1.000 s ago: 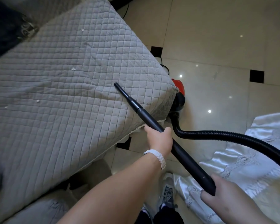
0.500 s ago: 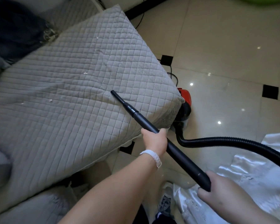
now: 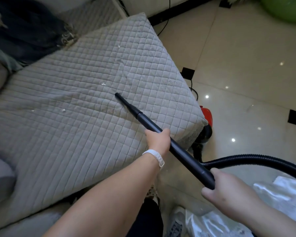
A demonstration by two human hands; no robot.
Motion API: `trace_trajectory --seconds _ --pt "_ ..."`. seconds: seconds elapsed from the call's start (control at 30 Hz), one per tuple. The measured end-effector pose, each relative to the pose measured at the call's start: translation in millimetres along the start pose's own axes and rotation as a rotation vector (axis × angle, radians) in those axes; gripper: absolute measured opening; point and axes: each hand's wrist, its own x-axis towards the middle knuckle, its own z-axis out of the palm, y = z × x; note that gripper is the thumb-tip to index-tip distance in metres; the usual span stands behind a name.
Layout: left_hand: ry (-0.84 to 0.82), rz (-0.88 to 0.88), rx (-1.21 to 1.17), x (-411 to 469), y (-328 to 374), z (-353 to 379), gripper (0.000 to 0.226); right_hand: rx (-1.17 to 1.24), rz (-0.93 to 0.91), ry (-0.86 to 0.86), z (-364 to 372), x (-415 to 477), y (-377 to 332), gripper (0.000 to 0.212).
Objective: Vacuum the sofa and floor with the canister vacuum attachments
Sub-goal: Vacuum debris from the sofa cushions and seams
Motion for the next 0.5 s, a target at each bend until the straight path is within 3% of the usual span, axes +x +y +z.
trace_trajectory --seconds 0.5 --pt "0.012 -0.036 -0.083 54 63 -35 0.038 -0.095 -0.016 -0.009 -43 44 -79 0.021"
